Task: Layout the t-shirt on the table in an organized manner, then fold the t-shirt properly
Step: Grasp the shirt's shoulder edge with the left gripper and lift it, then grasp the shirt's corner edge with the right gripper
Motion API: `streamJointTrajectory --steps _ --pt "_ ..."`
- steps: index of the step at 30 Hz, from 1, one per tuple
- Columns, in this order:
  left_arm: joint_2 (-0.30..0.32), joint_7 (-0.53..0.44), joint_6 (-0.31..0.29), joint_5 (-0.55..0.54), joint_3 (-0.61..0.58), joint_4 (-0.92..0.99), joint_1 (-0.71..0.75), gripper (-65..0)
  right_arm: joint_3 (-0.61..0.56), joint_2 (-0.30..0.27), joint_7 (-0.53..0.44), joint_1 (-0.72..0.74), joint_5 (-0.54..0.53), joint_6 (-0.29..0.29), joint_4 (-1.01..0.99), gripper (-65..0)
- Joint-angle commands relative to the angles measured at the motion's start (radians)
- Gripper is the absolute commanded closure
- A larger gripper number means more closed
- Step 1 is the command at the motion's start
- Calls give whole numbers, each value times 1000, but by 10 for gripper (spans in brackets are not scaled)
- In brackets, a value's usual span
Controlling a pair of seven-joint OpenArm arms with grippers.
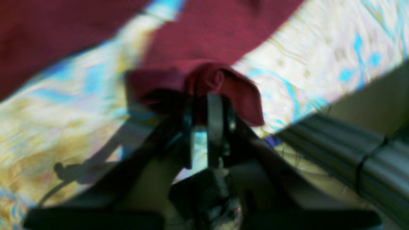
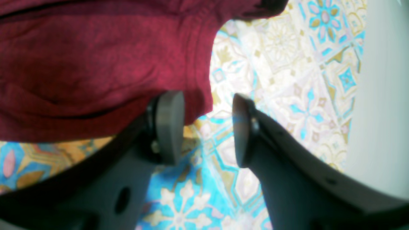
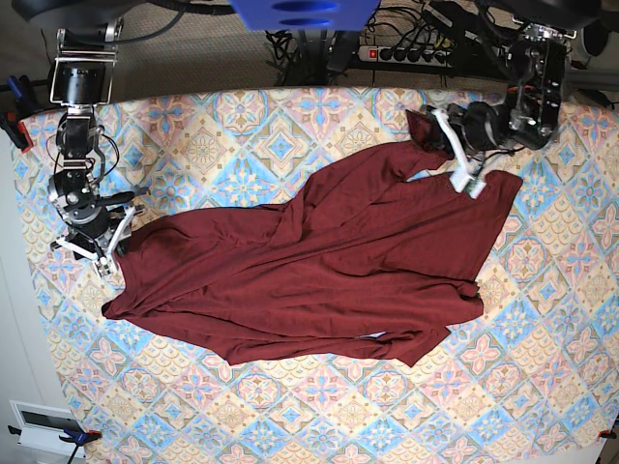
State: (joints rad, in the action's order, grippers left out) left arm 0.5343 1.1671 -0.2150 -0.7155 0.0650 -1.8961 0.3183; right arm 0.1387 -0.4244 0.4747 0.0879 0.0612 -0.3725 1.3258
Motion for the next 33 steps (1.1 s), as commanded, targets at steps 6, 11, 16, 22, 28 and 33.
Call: streamJointTrajectory --steps 6,11,16,22,28,33 --pt "10 -8 -1 -131 135 0 40 -208 5 -18 -21 17 -5 7 19 -238" --pt "8 -13 -1 -129 120 65 40 -299 5 -18 -21 17 -5 7 19 -238" --pt "-24 -14 -1 -128 66 129 20 -307 3 -17 -21 17 -5 7 21 -238" --pt "-89 -13 -1 -126 65 201 -37 -307 3 -17 -21 17 -5 7 21 -238" --pt "-101 -9 -7 -126 3 198 -41 -226 3 -17 -21 16 -5 5 21 -238" --pt "-75 -8 -8 -131 17 197 -41 0 3 -17 -21 14 -7 5 21 -238"
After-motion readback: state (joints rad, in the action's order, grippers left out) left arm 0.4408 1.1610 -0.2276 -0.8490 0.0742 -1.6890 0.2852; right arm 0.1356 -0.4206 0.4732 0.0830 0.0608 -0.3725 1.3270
